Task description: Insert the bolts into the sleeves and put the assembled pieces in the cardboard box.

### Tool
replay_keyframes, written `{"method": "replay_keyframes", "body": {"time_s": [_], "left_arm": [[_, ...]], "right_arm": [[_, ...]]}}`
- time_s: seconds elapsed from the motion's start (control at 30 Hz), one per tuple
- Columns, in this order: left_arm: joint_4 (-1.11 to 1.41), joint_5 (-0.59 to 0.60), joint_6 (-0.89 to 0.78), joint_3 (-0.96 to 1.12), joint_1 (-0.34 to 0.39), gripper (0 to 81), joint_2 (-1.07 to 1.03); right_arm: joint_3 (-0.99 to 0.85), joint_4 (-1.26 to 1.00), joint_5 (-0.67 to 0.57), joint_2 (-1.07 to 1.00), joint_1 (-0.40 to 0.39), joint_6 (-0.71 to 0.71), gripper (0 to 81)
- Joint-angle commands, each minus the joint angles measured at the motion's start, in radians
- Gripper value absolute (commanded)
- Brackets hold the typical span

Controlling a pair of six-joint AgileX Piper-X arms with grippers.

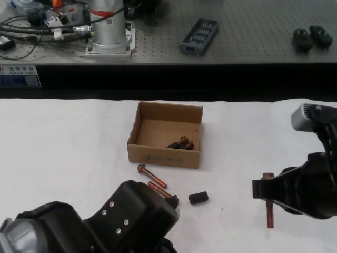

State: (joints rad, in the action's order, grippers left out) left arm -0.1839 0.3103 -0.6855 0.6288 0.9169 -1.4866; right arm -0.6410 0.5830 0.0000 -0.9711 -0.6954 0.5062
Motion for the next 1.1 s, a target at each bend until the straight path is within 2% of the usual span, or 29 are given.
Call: {"method": "replay_keyframes", "body": {"time_s": [0.0,0.2,0.37,0.67,1.07], "left_arm": [[0.001,-0.017,-0.05,0.01,0.005,31.4,-0.027],[-0.032,-0.022,-0.086,0.03,0.005,30.4,-0.067],[-0.184,-0.077,-0.001,0.127,0.005,30.2,-0.11],[-0.235,-0.084,0.013,0.199,0.01,30.2,-0.16],[-0.281,-0.15,-0.004,0.219,0.111,30.2,-0.16]], "right_arm": [[-0.005,-0.011,-0.018,0.016,0.011,-0.015,4.3],[-0.005,0.01,-0.033,0.078,0.062,-0.056,4.3],[-0.005,0.039,-0.04,0.1,0.09,-0.068,4.3],[-0.005,0.041,-0.04,0.106,0.09,-0.08,4.3],[-0.005,0.039,-0.036,0.105,0.09,-0.103,4.3]]}}
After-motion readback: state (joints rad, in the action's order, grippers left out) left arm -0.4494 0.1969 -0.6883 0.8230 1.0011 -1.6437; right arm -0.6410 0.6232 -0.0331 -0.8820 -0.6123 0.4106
